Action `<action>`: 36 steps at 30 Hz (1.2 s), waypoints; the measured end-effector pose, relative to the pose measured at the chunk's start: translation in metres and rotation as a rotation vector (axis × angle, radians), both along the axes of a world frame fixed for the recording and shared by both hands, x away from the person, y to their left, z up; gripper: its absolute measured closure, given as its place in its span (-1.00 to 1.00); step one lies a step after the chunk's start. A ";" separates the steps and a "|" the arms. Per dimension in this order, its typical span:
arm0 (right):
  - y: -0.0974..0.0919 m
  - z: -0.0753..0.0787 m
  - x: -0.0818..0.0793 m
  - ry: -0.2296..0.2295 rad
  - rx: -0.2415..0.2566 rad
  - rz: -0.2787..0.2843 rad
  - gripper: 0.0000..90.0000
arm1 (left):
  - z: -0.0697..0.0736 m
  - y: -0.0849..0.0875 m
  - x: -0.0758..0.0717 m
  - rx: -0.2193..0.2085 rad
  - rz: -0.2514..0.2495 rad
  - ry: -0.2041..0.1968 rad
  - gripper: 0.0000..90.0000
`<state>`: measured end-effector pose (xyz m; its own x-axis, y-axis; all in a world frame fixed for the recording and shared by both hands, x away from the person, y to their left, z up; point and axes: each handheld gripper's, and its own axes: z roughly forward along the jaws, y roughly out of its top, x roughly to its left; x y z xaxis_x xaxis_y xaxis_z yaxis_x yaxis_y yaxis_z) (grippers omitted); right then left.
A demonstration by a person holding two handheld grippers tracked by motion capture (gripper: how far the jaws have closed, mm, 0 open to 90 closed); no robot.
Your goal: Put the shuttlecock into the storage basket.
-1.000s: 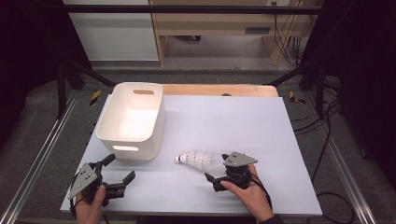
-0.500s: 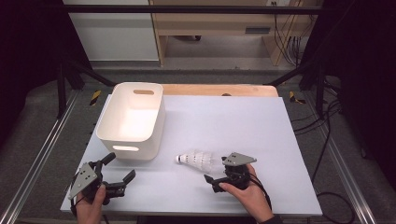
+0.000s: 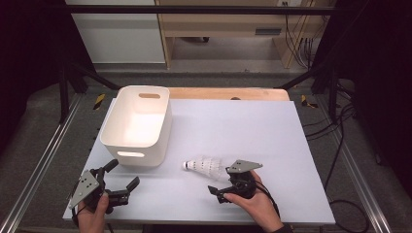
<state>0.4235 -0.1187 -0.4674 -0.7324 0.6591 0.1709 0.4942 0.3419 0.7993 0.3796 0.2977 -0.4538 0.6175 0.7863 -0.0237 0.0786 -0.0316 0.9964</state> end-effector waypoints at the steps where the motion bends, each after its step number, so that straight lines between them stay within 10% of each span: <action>1: 0.001 0.000 0.000 -0.005 -0.003 0.006 -0.85 | 0.000 0.000 0.000 0.002 -0.002 0.001 -0.97; 36: 0.032 -0.011 0.021 -0.062 0.013 0.024 -0.09 | 0.000 -0.001 0.000 0.010 -0.009 0.004 -0.97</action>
